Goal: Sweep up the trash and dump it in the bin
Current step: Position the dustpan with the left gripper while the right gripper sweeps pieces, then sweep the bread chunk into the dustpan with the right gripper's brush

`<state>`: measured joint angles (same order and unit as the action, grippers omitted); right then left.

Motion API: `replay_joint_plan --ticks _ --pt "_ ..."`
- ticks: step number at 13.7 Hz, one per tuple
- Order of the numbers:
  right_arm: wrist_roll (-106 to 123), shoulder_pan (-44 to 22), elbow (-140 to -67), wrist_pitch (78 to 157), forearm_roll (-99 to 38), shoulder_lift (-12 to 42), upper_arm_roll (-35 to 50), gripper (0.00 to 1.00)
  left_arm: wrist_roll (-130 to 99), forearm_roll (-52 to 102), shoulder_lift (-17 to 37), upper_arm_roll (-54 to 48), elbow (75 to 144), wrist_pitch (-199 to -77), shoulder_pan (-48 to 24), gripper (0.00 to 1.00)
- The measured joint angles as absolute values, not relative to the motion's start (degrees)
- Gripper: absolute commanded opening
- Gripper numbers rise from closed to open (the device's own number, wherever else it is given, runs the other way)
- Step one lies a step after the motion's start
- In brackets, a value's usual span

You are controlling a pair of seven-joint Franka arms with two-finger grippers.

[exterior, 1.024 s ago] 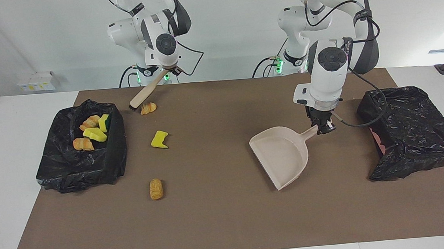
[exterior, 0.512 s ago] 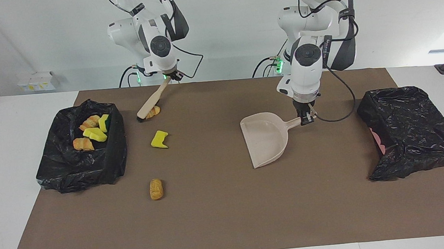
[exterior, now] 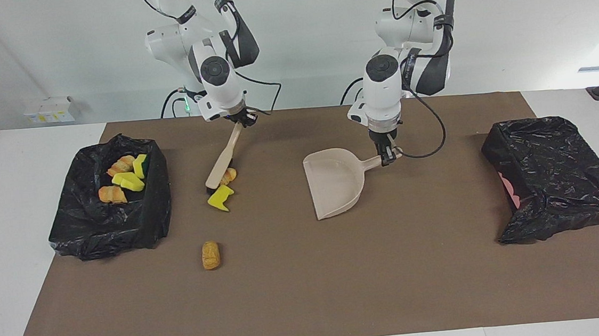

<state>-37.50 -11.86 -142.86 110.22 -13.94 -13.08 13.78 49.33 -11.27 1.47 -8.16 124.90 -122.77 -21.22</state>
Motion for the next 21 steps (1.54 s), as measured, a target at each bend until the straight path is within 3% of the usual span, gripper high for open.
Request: replay_joint_plan --ticks 9,17,21 --pt "-21.05 -21.51 -139.37 109.08 -24.41 -11.67 14.62 0.0 42.73 -11.09 1.38 -8.18 125.76 -122.84 -21.5 0.0" --pt "-16.6 -23.59 -132.56 108.62 -31.49 -9.5 14.51 0.0 46.97 -11.07 0.02 -7.91 127.81 -122.9 -21.62 0.0" --pt "-16.93 -20.8 -129.37 101.34 -31.49 -9.54 13.58 0.0 48.55 -11.07 0.02 -7.87 127.85 -122.92 -21.62 0.0"
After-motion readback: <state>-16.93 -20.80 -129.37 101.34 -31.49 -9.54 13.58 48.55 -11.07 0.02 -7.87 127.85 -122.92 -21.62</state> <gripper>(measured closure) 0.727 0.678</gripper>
